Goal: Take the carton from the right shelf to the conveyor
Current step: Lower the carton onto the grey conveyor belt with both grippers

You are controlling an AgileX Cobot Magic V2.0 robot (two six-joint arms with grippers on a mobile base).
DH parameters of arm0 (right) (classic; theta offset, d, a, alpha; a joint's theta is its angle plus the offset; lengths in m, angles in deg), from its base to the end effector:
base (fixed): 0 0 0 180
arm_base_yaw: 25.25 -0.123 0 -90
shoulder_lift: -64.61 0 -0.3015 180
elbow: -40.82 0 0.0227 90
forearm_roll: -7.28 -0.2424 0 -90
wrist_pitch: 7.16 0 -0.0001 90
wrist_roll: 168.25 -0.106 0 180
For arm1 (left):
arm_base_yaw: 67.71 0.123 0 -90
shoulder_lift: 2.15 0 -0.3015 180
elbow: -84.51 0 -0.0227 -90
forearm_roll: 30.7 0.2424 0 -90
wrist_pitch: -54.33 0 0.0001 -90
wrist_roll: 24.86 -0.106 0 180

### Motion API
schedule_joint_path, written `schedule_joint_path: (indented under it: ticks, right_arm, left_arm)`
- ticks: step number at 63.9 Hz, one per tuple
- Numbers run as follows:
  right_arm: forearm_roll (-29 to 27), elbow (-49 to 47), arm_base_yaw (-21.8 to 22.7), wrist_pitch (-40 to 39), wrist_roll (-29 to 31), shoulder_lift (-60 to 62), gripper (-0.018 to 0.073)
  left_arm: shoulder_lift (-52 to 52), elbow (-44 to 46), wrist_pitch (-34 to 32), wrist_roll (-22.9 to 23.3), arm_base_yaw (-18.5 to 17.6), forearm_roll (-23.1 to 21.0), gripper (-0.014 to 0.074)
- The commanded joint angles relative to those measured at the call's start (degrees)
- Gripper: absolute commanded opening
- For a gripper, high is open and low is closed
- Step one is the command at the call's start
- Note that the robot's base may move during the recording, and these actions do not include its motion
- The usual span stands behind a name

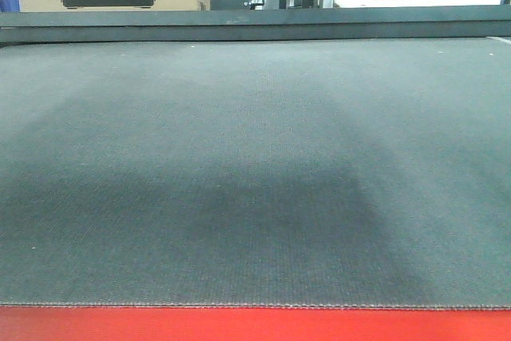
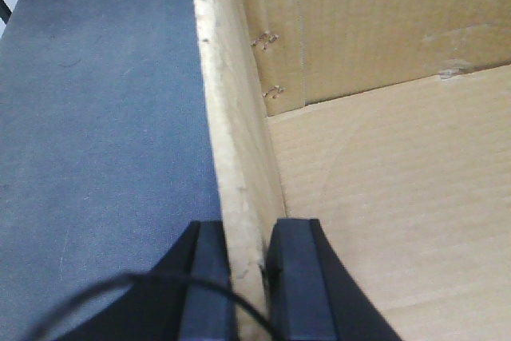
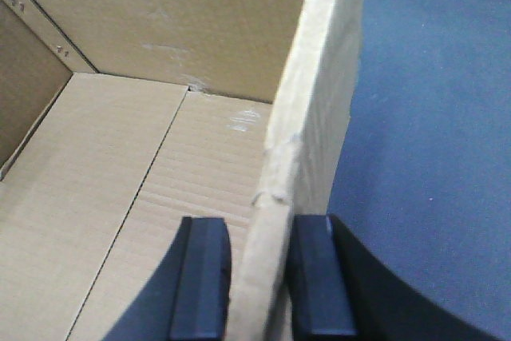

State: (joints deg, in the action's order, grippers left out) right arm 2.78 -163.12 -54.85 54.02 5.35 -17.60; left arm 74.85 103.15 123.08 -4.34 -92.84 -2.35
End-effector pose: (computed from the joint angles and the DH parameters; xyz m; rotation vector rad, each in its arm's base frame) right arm 0.2098 0.1276 0.5165 -0.4282 2.0738 0.4736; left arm 0.2054 -0.0445 0.5093 0.0310 2.1067 0.1390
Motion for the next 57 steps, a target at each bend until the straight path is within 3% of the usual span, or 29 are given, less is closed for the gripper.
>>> schedule_joint_path:
  ticks: [1,43,57]
  right_arm:
    - [0.65,-0.45,0.22,-1.65,0.44,1.26,-0.0061]
    - [0.65,-0.45,0.22,-3.05,0.44,1.26,-0.0061]
    - [4.96,-0.45,0.22,-1.74,0.44,0.84,-0.0061]
  left_arm:
    - [-0.34,0.22,1.21,-0.6,0.48,7.35,-0.0006]
    - [-0.34,0.22,-0.05,-0.6,0.48,7.13,-0.0006]
    - [1.58,0.33,-8.88,-1.2,0.48,-5.32,-0.0006]
